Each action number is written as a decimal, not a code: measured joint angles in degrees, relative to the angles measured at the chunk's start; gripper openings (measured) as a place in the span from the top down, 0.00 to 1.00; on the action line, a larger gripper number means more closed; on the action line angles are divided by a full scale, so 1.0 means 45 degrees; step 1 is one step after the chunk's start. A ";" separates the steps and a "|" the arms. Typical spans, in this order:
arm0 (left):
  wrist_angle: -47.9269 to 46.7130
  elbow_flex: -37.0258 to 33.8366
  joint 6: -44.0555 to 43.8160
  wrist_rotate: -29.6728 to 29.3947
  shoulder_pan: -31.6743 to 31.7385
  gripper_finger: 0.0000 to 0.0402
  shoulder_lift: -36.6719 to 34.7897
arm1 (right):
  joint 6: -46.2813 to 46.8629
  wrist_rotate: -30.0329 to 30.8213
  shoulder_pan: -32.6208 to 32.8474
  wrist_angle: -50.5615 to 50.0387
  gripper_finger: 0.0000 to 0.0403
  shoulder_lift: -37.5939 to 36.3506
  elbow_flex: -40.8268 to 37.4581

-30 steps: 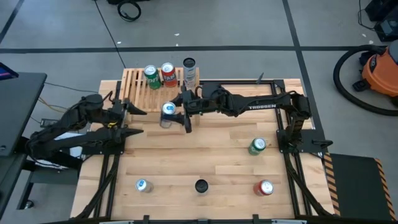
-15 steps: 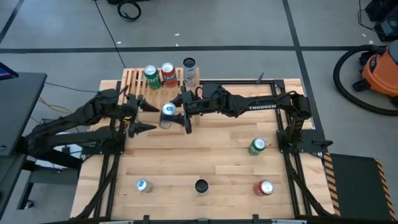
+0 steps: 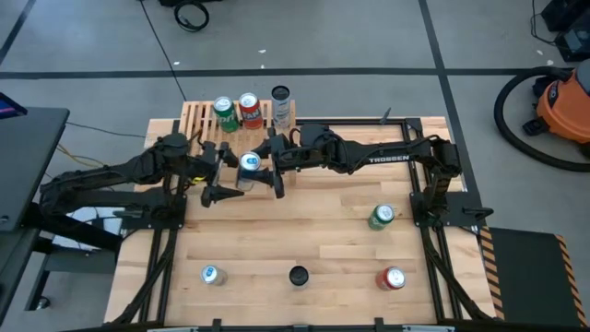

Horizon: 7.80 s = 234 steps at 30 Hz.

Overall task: Place canned beverage on shelf
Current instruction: Put the top blue soda can on the shelf

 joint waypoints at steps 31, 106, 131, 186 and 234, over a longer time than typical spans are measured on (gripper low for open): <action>0.0730 0.0005 0.1351 -0.0005 0.0024 0.32 0.1058 | 0.0019 0.0001 0.0000 -0.0728 0.40 0.0000 -0.0010; -0.0745 -0.3635 0.1672 -1.0919 0.0038 0.36 -0.6782 | -0.0996 0.2080 0.1991 -0.6052 0.21 -0.4425 -0.0058; 0.2982 -0.5979 0.3492 -1.7077 0.0734 0.36 -0.6780 | -0.1001 0.3314 0.2429 -0.6781 0.21 -0.4391 -0.0063; 0.6430 -0.5950 0.1681 -1.1293 0.7766 0.35 -0.1201 | -0.0996 0.3261 0.2429 -0.6829 0.21 -0.4386 -0.0063; 0.2347 -0.2955 0.1021 -1.1089 0.7282 0.21 -0.2228 | -0.0665 0.3693 0.2424 -0.7441 0.21 -0.4381 -0.0060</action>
